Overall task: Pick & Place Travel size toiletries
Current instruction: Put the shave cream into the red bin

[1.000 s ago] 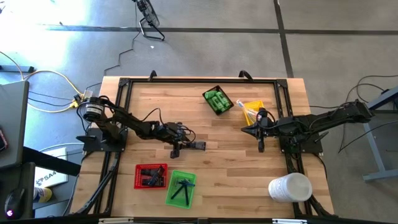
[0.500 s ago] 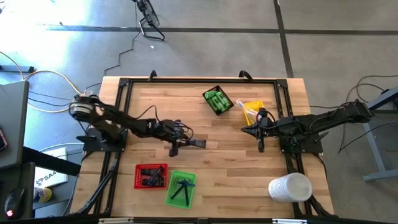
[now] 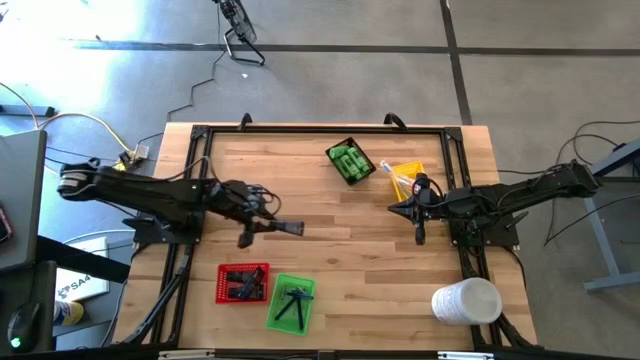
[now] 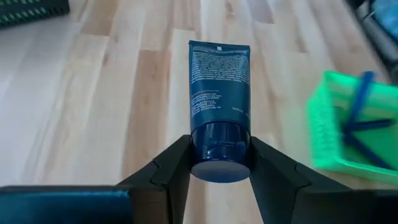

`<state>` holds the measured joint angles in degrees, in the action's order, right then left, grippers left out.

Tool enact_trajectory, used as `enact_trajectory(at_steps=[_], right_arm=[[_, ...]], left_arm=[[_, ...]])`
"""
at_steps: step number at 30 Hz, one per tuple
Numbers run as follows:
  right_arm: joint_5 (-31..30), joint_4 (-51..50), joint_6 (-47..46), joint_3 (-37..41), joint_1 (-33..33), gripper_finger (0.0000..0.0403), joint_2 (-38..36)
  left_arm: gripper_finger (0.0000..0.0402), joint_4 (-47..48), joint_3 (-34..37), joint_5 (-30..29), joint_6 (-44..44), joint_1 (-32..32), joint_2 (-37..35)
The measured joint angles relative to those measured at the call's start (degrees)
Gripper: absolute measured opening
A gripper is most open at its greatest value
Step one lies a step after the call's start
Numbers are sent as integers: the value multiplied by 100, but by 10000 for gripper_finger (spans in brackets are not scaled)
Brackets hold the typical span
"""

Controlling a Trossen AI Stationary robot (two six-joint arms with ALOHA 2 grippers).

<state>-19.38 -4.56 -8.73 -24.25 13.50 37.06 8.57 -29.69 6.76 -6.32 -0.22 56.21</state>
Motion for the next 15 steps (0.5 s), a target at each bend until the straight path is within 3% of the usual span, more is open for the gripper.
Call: enact_trajectory(at_steps=[7,15], right_arm=[[-2,94,-8,0,2,4,0],[-19,290,-21,0,2,4,0]], left_arm=[[138,651,0,-109,-695,-650,-984],[138,1188,0,-893,-2016,-2043,-916]])
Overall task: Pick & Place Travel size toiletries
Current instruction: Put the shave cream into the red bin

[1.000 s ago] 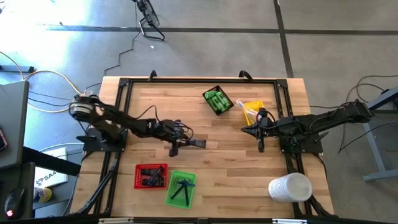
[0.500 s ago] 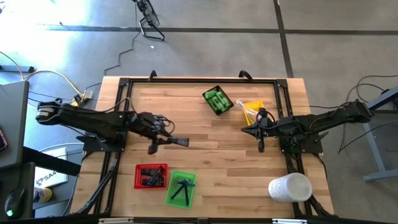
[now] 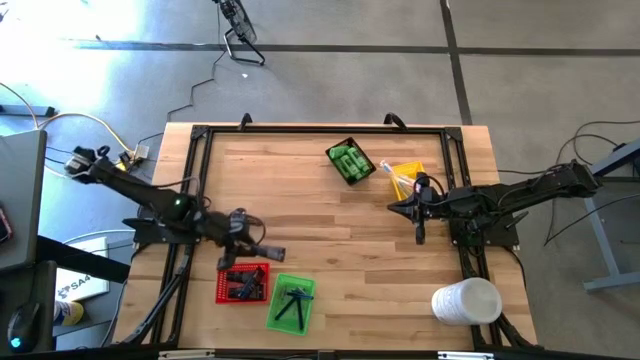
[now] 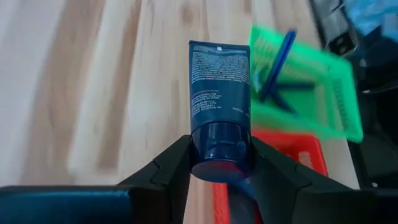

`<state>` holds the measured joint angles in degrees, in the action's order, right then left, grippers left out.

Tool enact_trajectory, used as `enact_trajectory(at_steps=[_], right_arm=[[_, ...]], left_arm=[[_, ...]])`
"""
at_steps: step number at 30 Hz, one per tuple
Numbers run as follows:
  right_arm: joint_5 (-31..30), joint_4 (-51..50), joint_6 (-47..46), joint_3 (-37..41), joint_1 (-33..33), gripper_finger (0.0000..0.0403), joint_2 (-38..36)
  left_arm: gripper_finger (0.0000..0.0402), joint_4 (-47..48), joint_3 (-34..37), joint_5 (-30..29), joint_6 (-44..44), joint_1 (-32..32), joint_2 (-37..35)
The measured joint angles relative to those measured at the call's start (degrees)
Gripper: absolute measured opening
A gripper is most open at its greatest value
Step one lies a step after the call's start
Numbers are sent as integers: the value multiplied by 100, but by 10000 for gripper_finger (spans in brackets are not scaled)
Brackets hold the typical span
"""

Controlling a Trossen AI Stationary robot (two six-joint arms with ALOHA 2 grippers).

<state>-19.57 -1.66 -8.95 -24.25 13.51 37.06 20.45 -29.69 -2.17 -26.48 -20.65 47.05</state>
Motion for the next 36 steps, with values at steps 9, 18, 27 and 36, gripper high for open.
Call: enact_trajectory(at_steps=[9,18,27,36], right_arm=[[2,27,-168,0,-2,4,0],[2,25,-175,0,-2,4,0],[19,22,-177,0,0,4,0],[24,20,-178,0,-2,4,0]], left_arm=[[138,363,0,-616,-1809,-1665,80],[138,661,0,-1183,-3297,-2902,80],[139,1062,0,-1303,-3847,-3002,80],[166,1145,0,-1187,-3834,-3000,80]])
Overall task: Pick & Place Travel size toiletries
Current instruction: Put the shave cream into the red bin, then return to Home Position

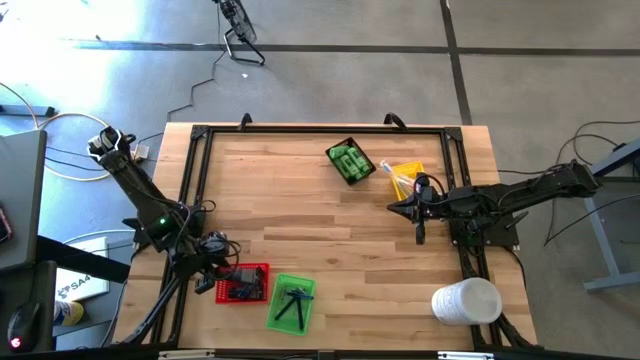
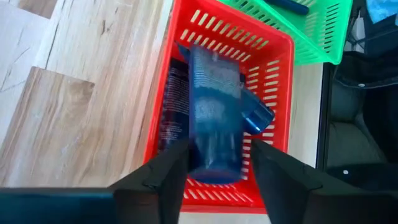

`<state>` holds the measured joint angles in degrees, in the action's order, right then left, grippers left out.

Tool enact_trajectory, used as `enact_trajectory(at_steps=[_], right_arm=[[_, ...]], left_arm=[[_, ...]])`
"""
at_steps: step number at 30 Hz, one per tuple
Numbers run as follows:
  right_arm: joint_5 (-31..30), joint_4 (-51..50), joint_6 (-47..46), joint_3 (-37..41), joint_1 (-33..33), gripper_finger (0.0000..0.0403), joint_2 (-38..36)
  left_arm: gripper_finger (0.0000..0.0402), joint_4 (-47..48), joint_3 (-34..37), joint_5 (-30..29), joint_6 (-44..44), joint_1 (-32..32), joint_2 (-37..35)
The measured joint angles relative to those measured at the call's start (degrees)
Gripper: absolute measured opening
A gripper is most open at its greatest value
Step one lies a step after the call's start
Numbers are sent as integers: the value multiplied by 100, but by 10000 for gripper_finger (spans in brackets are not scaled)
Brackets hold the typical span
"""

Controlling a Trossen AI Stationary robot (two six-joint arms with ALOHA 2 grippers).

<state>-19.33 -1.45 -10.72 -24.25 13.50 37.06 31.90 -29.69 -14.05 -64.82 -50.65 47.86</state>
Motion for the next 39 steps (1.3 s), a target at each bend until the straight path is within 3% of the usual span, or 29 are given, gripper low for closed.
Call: enact_trajectory(at_steps=[6,10,18,23,27,35,39], right_arm=[[-2,-4,2,0,2,4,0],[-2,-4,2,0,0,4,0],[-2,-4,75,0,2,4,0],[-8,-4,199,0,2,4,0],[-24,-4,201,0,2,4,0],[-23,-7,201,0,0,4,1],[-24,-4,199,0,2,4,2]], left_arm=[[220,24,0,-4,15,0,0],[221,-187,0,-120,331,0,-2],[130,-698,-2,-769,1797,351,-4],[61,-993,-2,-1135,2448,1213,-4],[11,-1412,-2,-1208,3446,2047,-4],[12,-2884,-2,-1192,5515,3231,-44],[12,-3291,-2,-635,6426,3735,-44]])
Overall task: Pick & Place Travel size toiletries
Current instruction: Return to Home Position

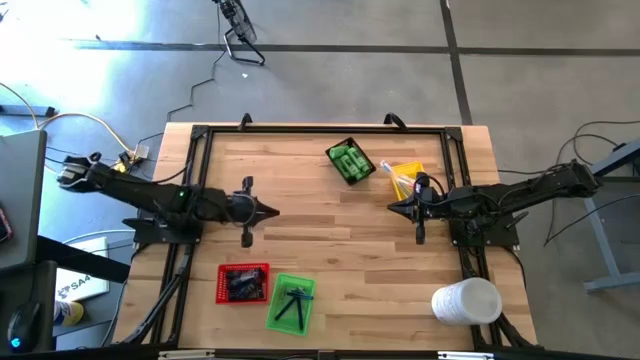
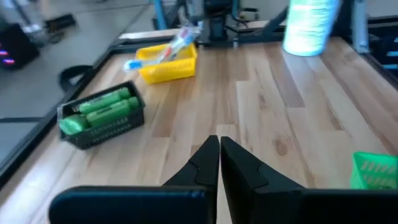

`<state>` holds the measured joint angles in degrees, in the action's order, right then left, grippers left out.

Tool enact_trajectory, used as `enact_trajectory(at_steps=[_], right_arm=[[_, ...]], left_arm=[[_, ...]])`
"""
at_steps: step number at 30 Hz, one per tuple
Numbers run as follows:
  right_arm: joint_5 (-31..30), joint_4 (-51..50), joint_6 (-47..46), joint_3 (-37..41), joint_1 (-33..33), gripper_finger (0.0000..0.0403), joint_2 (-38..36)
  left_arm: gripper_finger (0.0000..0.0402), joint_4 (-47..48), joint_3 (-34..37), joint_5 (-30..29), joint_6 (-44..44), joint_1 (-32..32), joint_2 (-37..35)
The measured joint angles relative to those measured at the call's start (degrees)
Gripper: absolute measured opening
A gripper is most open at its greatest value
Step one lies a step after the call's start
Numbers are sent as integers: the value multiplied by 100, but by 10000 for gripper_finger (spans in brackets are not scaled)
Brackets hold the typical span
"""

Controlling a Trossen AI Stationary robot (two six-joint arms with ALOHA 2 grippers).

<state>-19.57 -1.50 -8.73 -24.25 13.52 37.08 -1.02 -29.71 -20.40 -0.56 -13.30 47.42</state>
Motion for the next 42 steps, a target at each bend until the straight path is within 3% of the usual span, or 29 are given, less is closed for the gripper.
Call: enact_trajectory(at_steps=[9,14,22,29,36,42], right_arm=[[2,0,-354,0,0,4,0],[-88,2,-365,0,0,4,-2],[-236,2,-362,0,0,4,0],[-431,4,-367,0,-2,4,-2],[-436,6,-365,0,-1,4,0],[-435,4,-496,0,-2,4,-2]], left_arm=[[12,20,0,1744,237,1265,2],[12,32,0,1771,-31,1684,2],[12,461,0,1808,-518,1705,33],[12,345,0,1663,8,1705,63],[12,873,0,1658,107,1705,42],[12,942,300,1678,330,1705,-569]])
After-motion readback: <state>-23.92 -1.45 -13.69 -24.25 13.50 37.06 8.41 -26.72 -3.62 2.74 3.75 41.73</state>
